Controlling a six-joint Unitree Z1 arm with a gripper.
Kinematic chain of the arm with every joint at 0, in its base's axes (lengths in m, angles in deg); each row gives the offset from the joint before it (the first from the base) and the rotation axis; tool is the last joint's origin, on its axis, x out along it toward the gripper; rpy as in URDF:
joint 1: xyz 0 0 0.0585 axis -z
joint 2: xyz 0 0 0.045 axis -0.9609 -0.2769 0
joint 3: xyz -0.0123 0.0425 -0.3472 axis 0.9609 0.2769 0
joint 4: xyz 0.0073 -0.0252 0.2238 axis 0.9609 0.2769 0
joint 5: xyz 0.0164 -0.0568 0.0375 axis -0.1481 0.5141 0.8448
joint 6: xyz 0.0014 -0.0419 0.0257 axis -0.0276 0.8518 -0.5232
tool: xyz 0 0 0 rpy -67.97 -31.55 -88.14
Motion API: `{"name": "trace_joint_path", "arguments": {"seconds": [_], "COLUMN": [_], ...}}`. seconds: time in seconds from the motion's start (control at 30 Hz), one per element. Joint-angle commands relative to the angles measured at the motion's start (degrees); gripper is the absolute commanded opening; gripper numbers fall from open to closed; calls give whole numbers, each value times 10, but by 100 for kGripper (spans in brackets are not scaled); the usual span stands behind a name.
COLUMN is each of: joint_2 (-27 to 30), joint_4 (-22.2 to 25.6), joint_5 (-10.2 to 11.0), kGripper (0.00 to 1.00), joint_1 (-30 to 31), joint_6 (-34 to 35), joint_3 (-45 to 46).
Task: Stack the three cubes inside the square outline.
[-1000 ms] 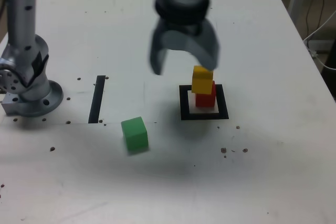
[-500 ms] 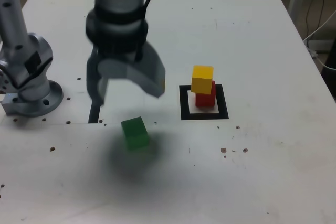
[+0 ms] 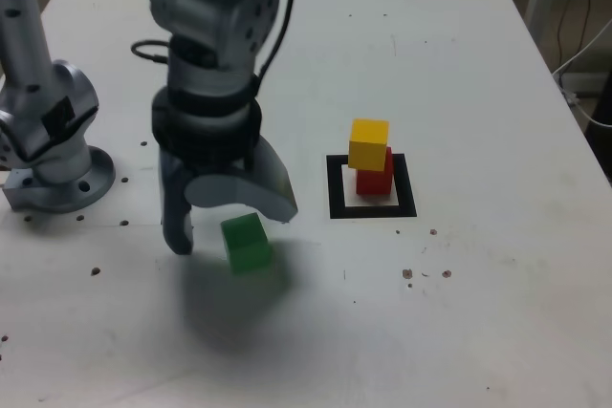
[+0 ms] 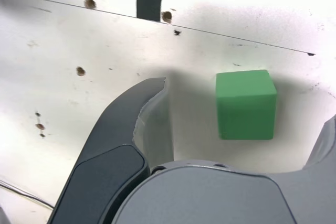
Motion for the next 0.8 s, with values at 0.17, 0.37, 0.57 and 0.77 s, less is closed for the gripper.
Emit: {"name": "trace_joint_path", "arguments": {"seconds": [0.17,0.37,0.57,0.77], "joint_2": [-33,-48,-51,-51], "joint_4": [-39,-41,-37,-46], "joint_5": [-6,-8,-15,-16], "kGripper": [92,78,50,31], "joint_1": [-17,-42,-54,-54], "joint_6": [-2,-27,-47,-48], "joint_3": [17,16,9,8]}}
